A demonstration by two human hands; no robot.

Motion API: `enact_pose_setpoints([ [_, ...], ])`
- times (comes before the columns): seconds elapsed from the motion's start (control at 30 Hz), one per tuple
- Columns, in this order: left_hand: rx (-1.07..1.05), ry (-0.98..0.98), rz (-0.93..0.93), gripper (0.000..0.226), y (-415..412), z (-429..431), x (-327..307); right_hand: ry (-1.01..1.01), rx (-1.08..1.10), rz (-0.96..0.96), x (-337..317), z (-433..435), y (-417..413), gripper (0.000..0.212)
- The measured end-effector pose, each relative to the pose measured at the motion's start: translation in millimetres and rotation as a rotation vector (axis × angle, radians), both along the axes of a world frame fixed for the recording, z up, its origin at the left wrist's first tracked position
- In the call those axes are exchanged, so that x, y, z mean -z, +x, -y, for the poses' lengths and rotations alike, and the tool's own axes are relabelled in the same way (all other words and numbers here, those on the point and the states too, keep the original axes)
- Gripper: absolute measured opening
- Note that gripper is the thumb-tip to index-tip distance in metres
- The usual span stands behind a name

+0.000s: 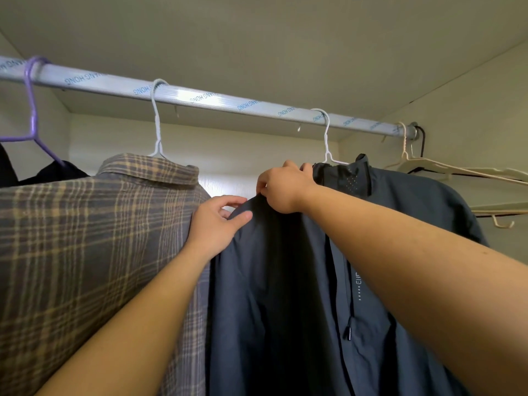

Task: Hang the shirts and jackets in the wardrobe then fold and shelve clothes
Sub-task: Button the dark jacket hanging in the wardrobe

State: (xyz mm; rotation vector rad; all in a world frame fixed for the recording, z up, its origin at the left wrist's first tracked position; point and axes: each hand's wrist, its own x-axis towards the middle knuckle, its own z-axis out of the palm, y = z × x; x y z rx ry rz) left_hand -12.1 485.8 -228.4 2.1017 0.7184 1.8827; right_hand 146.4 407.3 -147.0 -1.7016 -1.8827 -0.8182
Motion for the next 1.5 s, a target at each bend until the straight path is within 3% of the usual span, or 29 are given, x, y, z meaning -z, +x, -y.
enact_pose_setpoints([
  [0.23,-0.087,0.023,0.000,0.027,-2,-3,6,-0.027,-0.016,0.066,2,3,-1,0.027],
  [0.43,-0.234,0.132,-0.052,0.022,3,1,11,0.378,-0.004,0.375,33,0,5,0.022],
  [0.53,-0.395,0.205,-0.148,0.024,11,7,17,0.411,-0.018,0.353,42,-3,8,0.020],
  [0.67,-0.471,0.142,-0.180,0.029,32,19,8,0.583,-0.085,0.402,44,14,22,0.023],
  [0.77,-0.452,0.162,-0.198,0.028,48,30,-5,0.839,-0.121,0.302,43,41,52,0.020],
  [0.87,-0.459,0.176,-0.226,0.029,63,35,-20,0.966,-0.013,0.051,43,65,94,0.018],
  [0.97,-0.441,0.075,-0.222,0.033,76,39,-35,0.893,0.131,-0.242,44,80,132,0.023],
  [1.07,-0.428,-0.020,-0.301,0.048,82,38,-52,0.587,0.237,-0.440,40,88,167,0.036],
  [1.17,-0.422,-0.174,-0.366,0.073,86,42,-73,0.216,0.182,-0.488,34,92,184,0.046],
  [1.23,-0.460,-0.249,-0.340,0.085,87,43,-84,0.179,0.115,-0.496,28,92,184,0.041],
  [1.3,-0.289,-0.307,-0.294,0.076,88,40,-92,0.191,0.010,-0.525,18,90,179,0.033],
  [1.37,-0.041,-0.365,-0.312,0.050,88,38,-96,0.155,-0.074,-0.500,7,85,172,0.034],
  [1.43,0.061,-0.374,-0.383,0.030,87,37,-101,0.093,-0.111,-0.448,-5,80,166,0.035],
  [1.5,0.127,-0.410,-0.382,0.033,85,34,-105,0.021,-0.122,-0.445,-15,76,163,0.032],
])
